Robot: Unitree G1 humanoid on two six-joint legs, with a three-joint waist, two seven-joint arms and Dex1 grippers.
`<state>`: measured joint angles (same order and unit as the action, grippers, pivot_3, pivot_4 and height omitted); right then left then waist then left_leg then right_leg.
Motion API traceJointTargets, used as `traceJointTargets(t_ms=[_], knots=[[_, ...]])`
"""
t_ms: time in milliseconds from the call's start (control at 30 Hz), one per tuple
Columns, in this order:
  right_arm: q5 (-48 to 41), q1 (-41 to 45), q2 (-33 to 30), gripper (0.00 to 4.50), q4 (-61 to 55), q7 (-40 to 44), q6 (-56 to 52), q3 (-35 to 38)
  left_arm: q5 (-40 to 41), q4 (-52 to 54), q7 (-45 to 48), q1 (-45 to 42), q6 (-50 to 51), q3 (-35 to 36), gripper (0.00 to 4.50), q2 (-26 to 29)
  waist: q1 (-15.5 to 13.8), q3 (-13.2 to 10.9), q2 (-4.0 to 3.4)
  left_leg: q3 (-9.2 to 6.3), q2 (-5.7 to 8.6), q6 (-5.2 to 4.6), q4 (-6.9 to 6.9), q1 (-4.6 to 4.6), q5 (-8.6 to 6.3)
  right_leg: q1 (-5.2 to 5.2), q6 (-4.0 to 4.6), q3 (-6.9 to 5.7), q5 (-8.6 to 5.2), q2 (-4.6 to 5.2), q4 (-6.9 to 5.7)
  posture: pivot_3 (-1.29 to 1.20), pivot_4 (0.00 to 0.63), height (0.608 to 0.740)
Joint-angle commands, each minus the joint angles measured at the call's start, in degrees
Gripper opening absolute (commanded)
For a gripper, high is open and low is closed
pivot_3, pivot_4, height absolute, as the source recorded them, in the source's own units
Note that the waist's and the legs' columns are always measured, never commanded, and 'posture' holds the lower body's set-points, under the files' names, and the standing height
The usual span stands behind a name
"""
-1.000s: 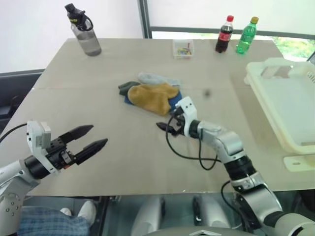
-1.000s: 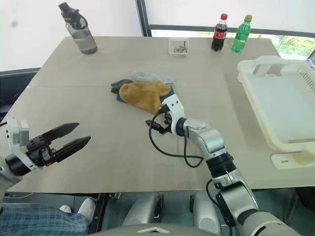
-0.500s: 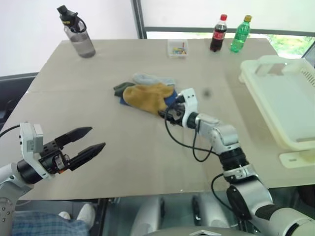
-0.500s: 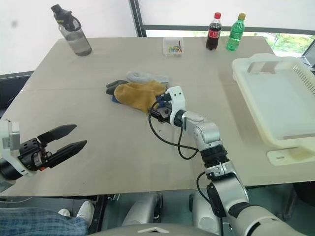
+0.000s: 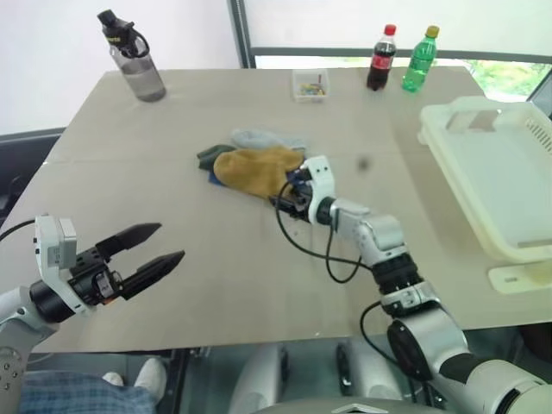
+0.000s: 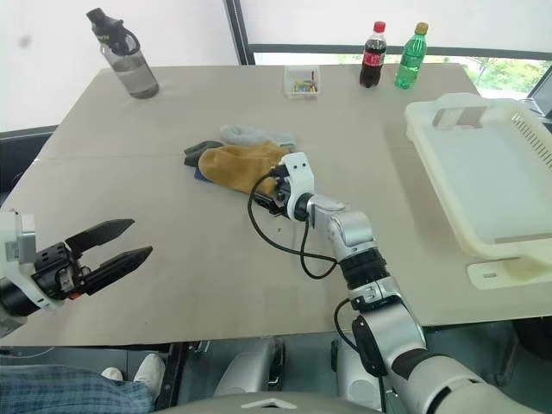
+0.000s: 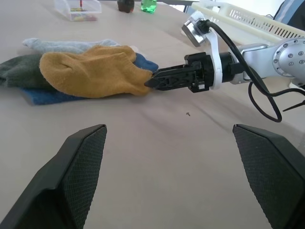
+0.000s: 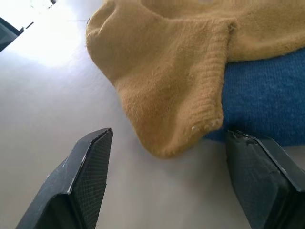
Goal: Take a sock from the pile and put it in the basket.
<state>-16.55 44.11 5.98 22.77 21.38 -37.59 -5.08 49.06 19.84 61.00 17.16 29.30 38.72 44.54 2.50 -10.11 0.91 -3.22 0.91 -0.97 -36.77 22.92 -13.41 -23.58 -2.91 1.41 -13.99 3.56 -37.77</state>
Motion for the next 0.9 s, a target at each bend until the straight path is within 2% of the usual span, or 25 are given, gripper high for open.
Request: traceJointTargets(t_ms=[33, 133, 200, 267, 367, 567, 900], knots=[[-2.00, 1.99, 1.69, 3.79, -1.05, 0.17, 0.58, 2.16, 0.02, 1.68, -0.05, 0.59, -1.16, 1.44, 4.50, -0.11, 0.00, 0.00, 0.00, 0.00, 0.00, 0.00, 0.01, 0.00, 0.00, 0.00, 0.00, 0.00, 0.00, 0.00, 0.00, 0.00, 0.150, 0.740], [-1.94, 1.87, 2.11, 2.94, -0.80, 0.10, 0.28, 2.28, -0.16, 1.54, -0.05, 0.75, -1.41, 1.42, 4.50, -0.23, 0.00, 0.00, -0.01, 0.00, 0.00, 0.00, 0.04, 0.00, 0.00, 0.00, 0.00, 0.00, 0.00, 0.01, 0.02, 0.00, 0.150, 0.740], [-1.44, 1.61, 2.07, 1.98, -0.19, -0.35, 0.53, 2.09, -0.29, 1.45, -0.10, 0.79, -1.60, 1.32, 4.50, -0.29, 0.00, 0.00, -0.01, 0.00, 0.00, 0.00, 0.06, 0.00, 0.00, -0.01, 0.00, 0.00, 0.00, 0.02, 0.03, 0.00, 0.150, 0.740], [-0.90, 1.31, 1.94, 1.34, 0.07, -0.58, 0.77, 1.67, -0.33, 1.46, -0.13, 0.85, -1.72, 1.28, 4.50, -0.40, 0.01, 0.00, -0.01, 0.00, 0.00, 0.00, 0.08, 0.00, 0.00, -0.01, 0.01, 0.00, 0.00, 0.02, 0.03, 0.00, 0.150, 0.740], [-0.57, 0.87, 1.80, 0.01, -0.19, -0.80, 0.64, 1.42, -0.33, 1.44, -0.21, 0.86, -1.84, 1.17, 4.50, -0.49, 0.00, 0.00, -0.01, 0.00, 0.00, 0.01, 0.10, 0.00, 0.01, -0.02, 0.01, 0.01, 0.00, 0.02, 0.03, 0.00, 0.150, 0.740], [-0.12, -0.28, 1.14, 0.01, -2.47, -0.42, 0.11, 0.95, -0.47, 1.15, -0.13, 0.83, -2.04, 0.88, 4.50, -0.50, 0.00, 0.00, -0.01, 0.00, 0.00, 0.01, 0.17, 0.00, 0.01, -0.02, 0.03, 0.01, -0.01, 0.03, 0.06, 0.00, 0.150, 0.740], [-6.21, -7.48, -5.88, 0.01, -23.86, 7.10, -7.30, -0.76, -0.43, 0.71, 0.22, 0.76, -2.03, 0.82, 4.50, -0.30, -0.06, 0.00, 0.00, -0.01, 0.00, 0.01, 0.25, 0.02, 0.01, -0.04, 0.03, -0.01, -0.02, 0.05, 0.10, 0.00, 0.150, 0.740]])
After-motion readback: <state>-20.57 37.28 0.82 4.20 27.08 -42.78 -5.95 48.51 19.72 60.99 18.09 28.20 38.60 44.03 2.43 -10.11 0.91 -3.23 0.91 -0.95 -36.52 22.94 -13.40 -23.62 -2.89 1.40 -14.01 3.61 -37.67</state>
